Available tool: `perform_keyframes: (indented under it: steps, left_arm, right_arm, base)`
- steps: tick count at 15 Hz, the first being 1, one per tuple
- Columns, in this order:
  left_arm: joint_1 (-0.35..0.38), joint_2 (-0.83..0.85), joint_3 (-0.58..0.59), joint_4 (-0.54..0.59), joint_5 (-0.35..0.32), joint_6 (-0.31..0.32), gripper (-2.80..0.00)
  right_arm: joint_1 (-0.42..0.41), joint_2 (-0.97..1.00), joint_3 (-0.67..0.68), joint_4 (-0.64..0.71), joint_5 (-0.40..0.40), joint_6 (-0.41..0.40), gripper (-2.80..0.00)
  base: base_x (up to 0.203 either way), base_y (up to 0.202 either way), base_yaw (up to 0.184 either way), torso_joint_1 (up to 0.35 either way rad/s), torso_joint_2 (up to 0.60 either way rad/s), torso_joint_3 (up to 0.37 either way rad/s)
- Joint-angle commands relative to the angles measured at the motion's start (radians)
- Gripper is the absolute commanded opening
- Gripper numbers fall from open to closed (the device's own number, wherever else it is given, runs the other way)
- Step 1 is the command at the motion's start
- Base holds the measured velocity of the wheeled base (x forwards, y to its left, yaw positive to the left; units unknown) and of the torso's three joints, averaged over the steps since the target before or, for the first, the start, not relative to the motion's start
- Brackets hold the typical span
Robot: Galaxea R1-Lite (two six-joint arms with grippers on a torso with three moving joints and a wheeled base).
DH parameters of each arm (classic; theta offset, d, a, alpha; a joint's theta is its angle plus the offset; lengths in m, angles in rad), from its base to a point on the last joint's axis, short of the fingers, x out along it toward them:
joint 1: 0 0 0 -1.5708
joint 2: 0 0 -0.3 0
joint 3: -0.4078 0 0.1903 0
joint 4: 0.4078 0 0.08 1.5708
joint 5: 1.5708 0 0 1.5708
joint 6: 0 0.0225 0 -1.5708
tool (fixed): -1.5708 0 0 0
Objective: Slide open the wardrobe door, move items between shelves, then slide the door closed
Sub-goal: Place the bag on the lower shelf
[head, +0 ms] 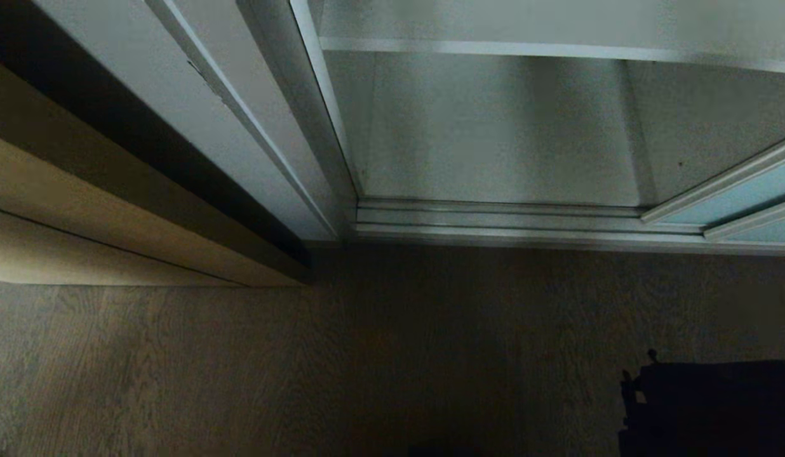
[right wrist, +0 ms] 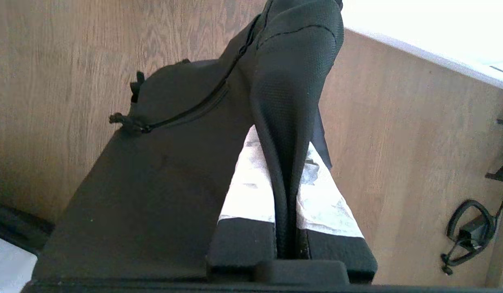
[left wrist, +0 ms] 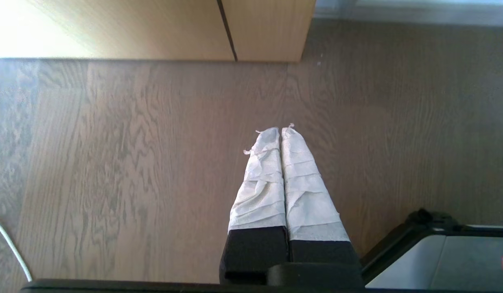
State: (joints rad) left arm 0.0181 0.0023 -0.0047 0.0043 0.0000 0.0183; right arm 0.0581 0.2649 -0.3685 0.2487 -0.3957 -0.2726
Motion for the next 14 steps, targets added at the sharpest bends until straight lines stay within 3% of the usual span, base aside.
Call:
perform_keyframes:
  steps: [1, 14]
  left_arm:
    - [0.000, 0.001, 0.000, 0.000, 0.000, 0.000, -2.80]
    - [0.000, 0.001, 0.002, -0.004, 0.003, 0.003, -2.80]
  right_arm:
    - [0.000, 0.002, -0.001, 0.003, -0.002, -0.002, -2.80]
    - [0.000, 0.004, 0.005, 0.001, -0.002, 0.007, -2.80]
  base:
    - [0.000, 0.000, 0.000, 0.002, 0.00, -0.198]
    - [0.000, 0.000, 0.000, 0.002, 0.00, -0.168]
